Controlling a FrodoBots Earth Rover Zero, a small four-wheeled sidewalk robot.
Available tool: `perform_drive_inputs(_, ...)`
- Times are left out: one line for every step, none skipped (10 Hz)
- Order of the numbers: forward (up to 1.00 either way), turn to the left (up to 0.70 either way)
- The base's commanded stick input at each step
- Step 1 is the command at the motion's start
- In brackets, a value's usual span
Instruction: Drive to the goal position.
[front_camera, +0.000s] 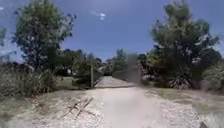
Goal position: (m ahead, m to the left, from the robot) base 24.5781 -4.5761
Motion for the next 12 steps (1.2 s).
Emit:
perform_drive_inputs(0.45, 0.00)
perform_drive_inputs(0.45, 0.00)
perform_drive_inputs(0.45, 0.00)
perform_drive_inputs(0.45, 0.00)
perform_drive_inputs(0.45, 0.00)
perform_drive_inputs(0.45, 0.17)
perform_drive_inputs(0.45, 0.27)
perform_drive_inputs(0.45, 0.27)
perform_drive_inputs(0.45, 0.00)
perform_drive_inputs(0.45, 0.00)
perform_drive_inputs(0.45, 0.00)
perform_drive_inputs(0.45, 0.00)
